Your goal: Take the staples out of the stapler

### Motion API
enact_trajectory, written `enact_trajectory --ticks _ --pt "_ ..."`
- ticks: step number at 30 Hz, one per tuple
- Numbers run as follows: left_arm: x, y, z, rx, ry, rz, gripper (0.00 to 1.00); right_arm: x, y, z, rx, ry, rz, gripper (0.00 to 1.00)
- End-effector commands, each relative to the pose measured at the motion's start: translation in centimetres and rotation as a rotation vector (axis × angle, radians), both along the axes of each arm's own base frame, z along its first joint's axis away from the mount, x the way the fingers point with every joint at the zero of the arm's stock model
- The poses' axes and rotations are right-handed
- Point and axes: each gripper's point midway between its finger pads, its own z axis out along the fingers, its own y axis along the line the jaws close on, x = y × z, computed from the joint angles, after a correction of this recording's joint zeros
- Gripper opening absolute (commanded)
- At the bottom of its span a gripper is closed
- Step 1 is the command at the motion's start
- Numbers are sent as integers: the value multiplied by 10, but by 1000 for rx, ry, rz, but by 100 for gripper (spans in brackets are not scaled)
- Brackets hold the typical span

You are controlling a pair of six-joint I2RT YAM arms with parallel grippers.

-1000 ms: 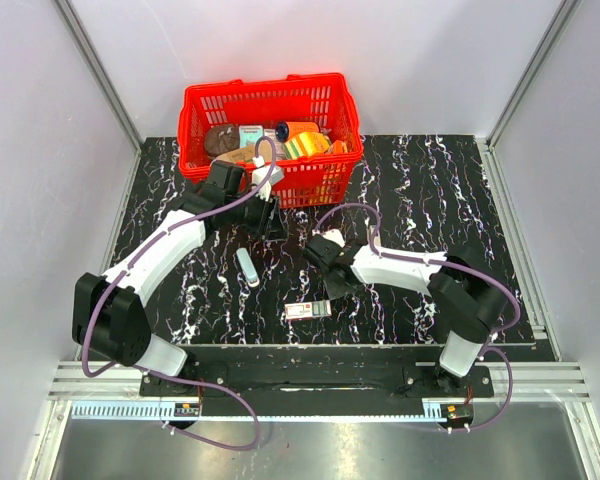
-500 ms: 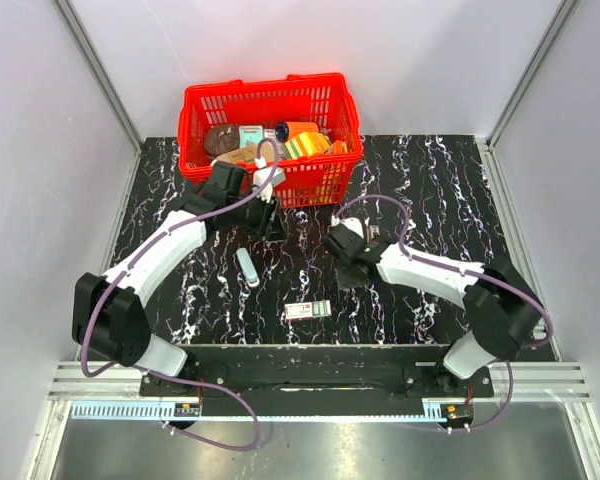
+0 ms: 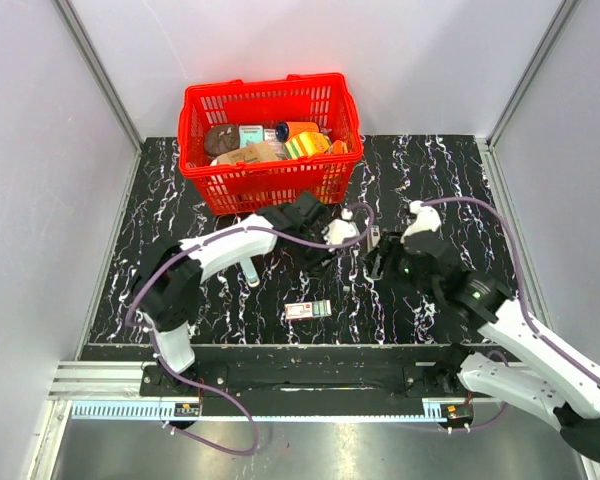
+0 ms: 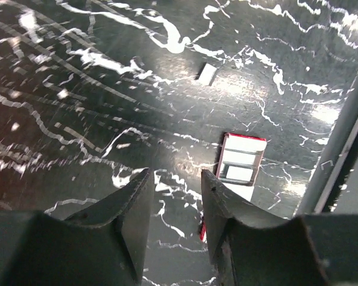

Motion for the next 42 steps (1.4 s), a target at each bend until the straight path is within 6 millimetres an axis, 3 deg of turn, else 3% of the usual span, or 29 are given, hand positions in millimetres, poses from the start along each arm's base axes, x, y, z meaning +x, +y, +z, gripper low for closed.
enact_trajectory --ticks 1,10,15,22,35,42 --pt "5 -27 0 40 -128 -164 42 -8 -26 34 80 -61 -99 61" --pt "-15 -64 -38 106 -110 -268 43 -21 -56 89 158 -180 -161 63" --pt "-14 -75 -55 144 -123 -293 42 -27 -60 115 217 -240 -148 63" --pt "-5 -88 -64 154 -116 -296 41 -33 -59 122 240 -268 -113 61" --pt "-17 -91 -63 162 -98 -333 41 -32 -55 124 233 -271 -91 61" --pt "-3 -95 -21 128 -160 -243 41 -33 -54 127 237 -278 -80 61"
